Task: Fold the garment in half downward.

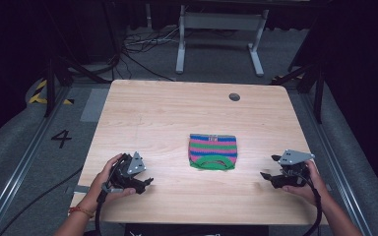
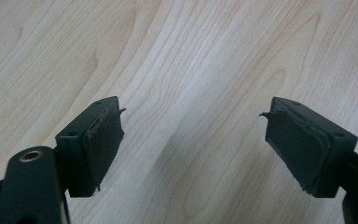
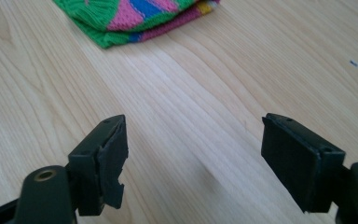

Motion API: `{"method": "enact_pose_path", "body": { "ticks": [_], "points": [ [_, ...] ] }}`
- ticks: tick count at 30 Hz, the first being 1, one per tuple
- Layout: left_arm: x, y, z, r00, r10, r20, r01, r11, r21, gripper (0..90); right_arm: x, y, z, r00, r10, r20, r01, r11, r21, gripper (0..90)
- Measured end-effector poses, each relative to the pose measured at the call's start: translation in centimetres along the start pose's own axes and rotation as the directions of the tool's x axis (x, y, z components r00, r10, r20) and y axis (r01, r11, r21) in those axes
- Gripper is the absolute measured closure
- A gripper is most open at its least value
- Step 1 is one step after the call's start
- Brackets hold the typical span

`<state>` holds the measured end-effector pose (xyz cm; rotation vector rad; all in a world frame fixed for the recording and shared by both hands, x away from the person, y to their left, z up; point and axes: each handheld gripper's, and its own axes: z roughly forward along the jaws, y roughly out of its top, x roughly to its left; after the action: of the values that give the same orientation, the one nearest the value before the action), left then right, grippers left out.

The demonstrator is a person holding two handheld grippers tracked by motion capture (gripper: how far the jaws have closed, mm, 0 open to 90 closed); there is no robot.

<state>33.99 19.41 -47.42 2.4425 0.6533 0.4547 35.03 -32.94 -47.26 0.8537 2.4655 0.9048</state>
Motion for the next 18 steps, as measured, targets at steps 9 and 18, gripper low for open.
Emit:
{"method": "enact_pose_path", "body": {
  "ticks": [9,18],
  "points": [
    [0.6,-2.5,-1.1,0.9974,-0.072,-0.011,0.072,0.9972,-0.023,18.4,-1.0,-2.8,-1.3,0.9961,0.08,0.038,-0.08,0.997,-0.008,20.5],
    [1.4,-4.9,-1.8,0.9891,-0.147,0.001,0.147,0.9888,-0.024,17.2,-2.2,-5.9,-2.6,0.9811,0.179,0.073,-0.179,0.984,-0.015,18.5]
  ]
}}
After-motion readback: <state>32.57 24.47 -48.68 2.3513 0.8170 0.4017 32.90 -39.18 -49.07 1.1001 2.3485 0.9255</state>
